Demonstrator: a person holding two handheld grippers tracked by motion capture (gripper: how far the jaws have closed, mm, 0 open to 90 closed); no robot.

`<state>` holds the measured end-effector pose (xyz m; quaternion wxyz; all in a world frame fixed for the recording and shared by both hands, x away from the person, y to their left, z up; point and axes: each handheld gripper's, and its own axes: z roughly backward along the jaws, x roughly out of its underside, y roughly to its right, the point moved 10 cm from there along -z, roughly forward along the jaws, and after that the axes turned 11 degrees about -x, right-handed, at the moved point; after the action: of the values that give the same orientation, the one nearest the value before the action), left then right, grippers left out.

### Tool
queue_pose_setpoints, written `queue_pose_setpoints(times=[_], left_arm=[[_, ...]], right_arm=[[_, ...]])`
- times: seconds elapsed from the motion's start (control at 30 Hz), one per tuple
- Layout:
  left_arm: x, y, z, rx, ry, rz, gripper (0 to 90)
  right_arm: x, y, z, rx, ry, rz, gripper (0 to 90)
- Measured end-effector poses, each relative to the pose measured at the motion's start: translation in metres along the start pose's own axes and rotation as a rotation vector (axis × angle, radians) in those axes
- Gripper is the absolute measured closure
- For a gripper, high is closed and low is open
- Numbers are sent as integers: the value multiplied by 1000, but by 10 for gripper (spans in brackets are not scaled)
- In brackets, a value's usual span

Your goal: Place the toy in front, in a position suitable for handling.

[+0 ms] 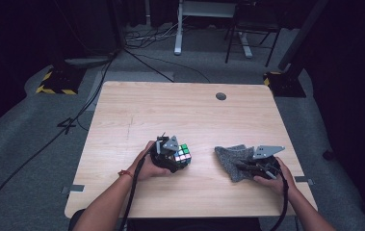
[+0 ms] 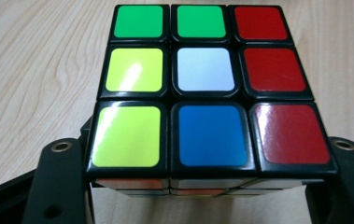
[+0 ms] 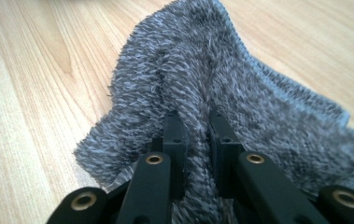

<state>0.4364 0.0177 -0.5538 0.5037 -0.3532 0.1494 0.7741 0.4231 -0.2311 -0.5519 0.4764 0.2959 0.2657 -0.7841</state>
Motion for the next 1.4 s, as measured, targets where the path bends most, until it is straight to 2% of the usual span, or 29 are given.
queue_pose_setpoints(times=[0.13, 0.23, 0.33, 0.37, 0.43, 0.53, 0.57, 0.63, 0.7, 0.73, 0.83, 0.87, 0.9, 0.97, 1.03, 1.07, 1.2, 1.23, 1.33, 1.4], left_arm=[[-7, 8, 3, 13, 1, -25, 339], [-12, 11, 3, 13, 8, -17, 339], [-16, 16, 2, 21, 0, -52, 339], [-20, 18, 0, 45, 7, -33, 339], [-21, 18, -2, 47, 5, -34, 339], [-31, 20, -11, 45, 10, -70, 339], [-31, 20, -11, 45, 10, -70, 339], [-37, 25, -12, 49, 6, -98, 339], [-39, 27, -11, 48, 12, -96, 339], [-41, 29, -9, 38, 5, -120, 339], [-43, 32, -7, 45, 13, -119, 339], [-45, 33, -5, 36, 16, -120, 339], [-45, 33, -5, 36, 16, -120, 339], [-47, 34, -2, 26, 15, -121, 339], [-47, 33, 0, 12, 8, -107, 339], [-47, 34, 4, 9, 8, -109, 339], [-49, 36, 5, 14, 13, -102, 339], [-50, 37, 3, 14, 5, -108, 339], [-51, 38, 0, 22, -2, -111, 339], [-51, 43, -2, 28, -14, -127, 339]], right_arm=[[-5, 2, 7, 14, 37, -8, 809], [-9, 3, 11, 20, 63, -8, 810], [-13, 3, 15, 26, 89, -9, 810], [-14, 4, 16, 31, 89, -7, 810], [-15, 5, 17, 37, 94, -4, 810], [-21, 8, 21, 42, 122, -12, 810], [-21, 8, 21, 42, 122, -12, 810], [-28, 9, 25, 51, 136, -2, 810], [-31, 8, 26, 54, 142, 1, 810], [-41, 6, 28, 45, 162, 7, 810], [-48, 3, 27, 46, 167, 20, 810], [-56, -1, 25, 38, 164, 40, 811], [-56, -1, 25, 38, 164, 40, 811], [-69, -11, 21, 25, 157, 78, 810], [-74, -15, 20, 21, 159, 88, 810], [-84, -22, 21, 4, 176, 102, 810], [-95, -32, 16, -14, 168, 134, 810], [-102, -37, 12, -25, 164, 150, 810], [-109, -43, 8, -45, 162, 163, 810], [-115, -50, 1, -61, 147, 188, 810]])
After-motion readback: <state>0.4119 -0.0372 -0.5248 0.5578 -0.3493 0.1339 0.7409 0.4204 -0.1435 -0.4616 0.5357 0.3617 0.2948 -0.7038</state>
